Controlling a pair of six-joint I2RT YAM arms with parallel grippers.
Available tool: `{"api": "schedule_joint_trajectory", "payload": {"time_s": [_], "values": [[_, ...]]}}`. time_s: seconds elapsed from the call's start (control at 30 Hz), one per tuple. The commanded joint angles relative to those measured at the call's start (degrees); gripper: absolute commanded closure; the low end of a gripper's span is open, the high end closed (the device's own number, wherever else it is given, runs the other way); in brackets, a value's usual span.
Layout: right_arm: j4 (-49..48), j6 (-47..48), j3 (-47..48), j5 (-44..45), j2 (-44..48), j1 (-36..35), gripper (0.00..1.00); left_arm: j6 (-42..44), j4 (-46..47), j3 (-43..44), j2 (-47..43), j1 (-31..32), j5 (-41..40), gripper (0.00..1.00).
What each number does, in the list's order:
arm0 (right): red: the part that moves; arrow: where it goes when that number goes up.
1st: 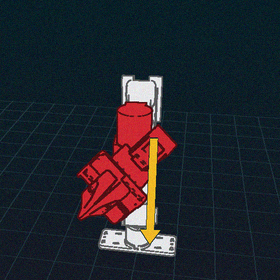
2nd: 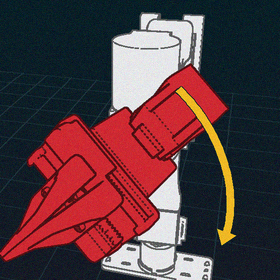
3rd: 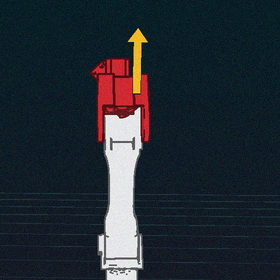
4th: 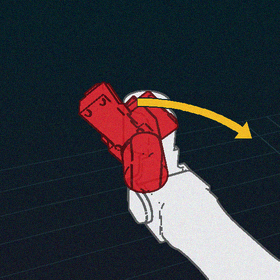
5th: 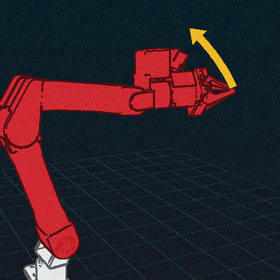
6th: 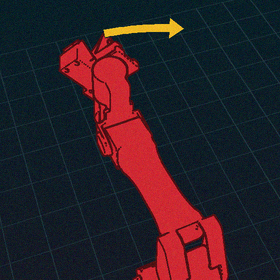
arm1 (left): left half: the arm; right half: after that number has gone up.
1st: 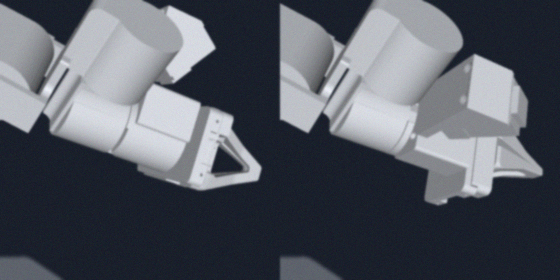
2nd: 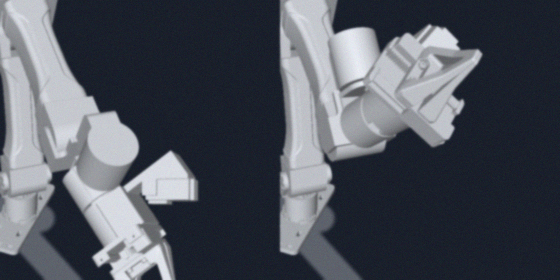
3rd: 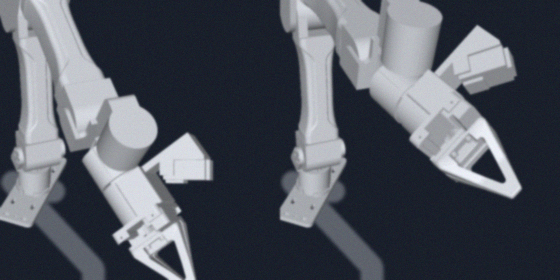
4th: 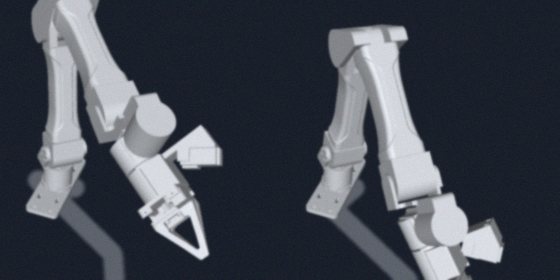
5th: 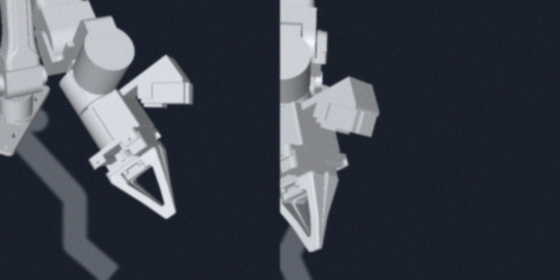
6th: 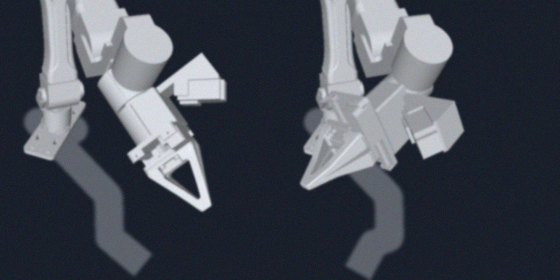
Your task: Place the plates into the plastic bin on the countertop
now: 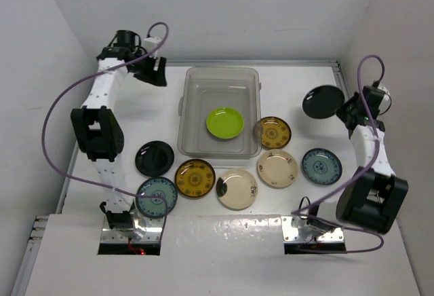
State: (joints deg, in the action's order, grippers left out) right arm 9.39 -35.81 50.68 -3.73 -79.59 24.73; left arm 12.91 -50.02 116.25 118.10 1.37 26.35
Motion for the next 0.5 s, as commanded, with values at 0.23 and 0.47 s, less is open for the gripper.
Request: {"api": "schedule_joint_trajectory", "payload": {"time_s": [0.23,0.47], "values": [[-3.76,3.2,6.36,4.03,8.59,-22.94,1.0,10.11,-5.88,-22.27,-9.12,-13.58,-2.0,0.26],[4.4,5.49,18.4,-4.26,-9.25,-40.71,1.0,10.03,-2.8,-34.05,-10.7,-16.21,-1.12,0.26]]}}
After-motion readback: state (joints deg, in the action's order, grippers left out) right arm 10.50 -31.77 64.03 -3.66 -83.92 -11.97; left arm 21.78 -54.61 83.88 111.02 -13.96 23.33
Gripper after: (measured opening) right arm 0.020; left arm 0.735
